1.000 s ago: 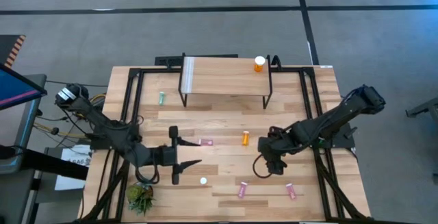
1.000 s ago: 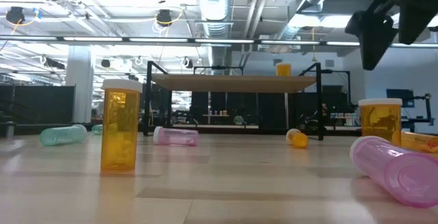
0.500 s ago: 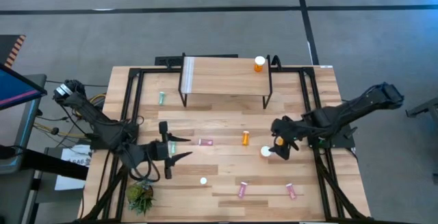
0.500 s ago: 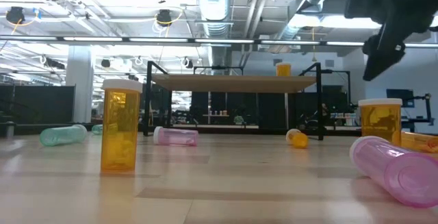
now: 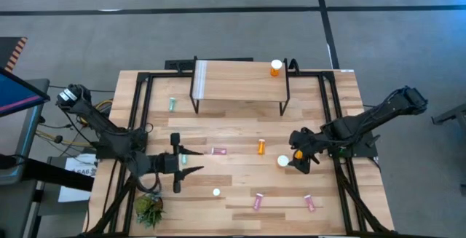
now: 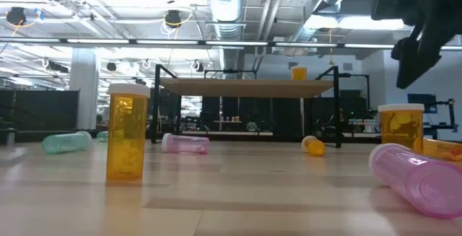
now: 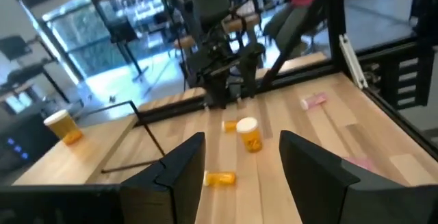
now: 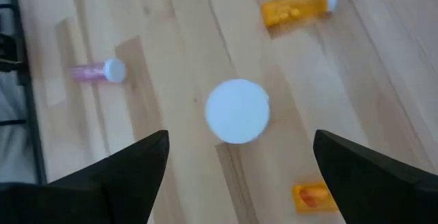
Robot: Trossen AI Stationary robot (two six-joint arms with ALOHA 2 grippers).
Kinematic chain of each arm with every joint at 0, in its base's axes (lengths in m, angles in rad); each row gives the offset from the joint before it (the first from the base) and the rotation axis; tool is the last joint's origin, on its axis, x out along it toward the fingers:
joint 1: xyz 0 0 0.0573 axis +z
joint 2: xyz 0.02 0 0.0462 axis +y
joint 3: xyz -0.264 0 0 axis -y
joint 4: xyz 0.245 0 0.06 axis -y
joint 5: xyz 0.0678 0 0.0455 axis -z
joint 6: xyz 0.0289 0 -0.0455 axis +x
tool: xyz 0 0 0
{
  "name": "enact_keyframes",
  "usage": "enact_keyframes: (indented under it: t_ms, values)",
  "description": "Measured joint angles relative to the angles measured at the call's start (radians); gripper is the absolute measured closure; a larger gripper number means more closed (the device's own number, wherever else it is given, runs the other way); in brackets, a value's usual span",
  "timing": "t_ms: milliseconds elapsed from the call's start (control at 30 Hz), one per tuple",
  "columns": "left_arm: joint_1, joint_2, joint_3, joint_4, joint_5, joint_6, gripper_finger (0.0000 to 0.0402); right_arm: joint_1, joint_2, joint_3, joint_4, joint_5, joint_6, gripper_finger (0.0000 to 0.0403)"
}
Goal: Pick and place medicine bottles onto shelf by color
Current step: Put the large orange pill bottle on the shelf aligned with the other large orange pill bottle
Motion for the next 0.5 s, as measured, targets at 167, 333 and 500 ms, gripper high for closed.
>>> enact_keyframes:
  t_ms: [167,333,500]
  values:
    - [0.012,-0.116,-0.117,0.223,-0.005,0.049,0.0223,-0.028,0.016,0.0,0.012,-0.024,0.012,0.0019]
    - [0.005,-0.198,-0.161,0.253,0.021,0.049,0.0223,-0.053,0.056,0.038,0.015,-0.05,-0.036,0.0019]
    - [0.007,-0.194,-0.17,0.258,0.021,0.049,0.0223,-0.043,0.162,0.144,-0.029,-0.035,-0.125,0.0025]
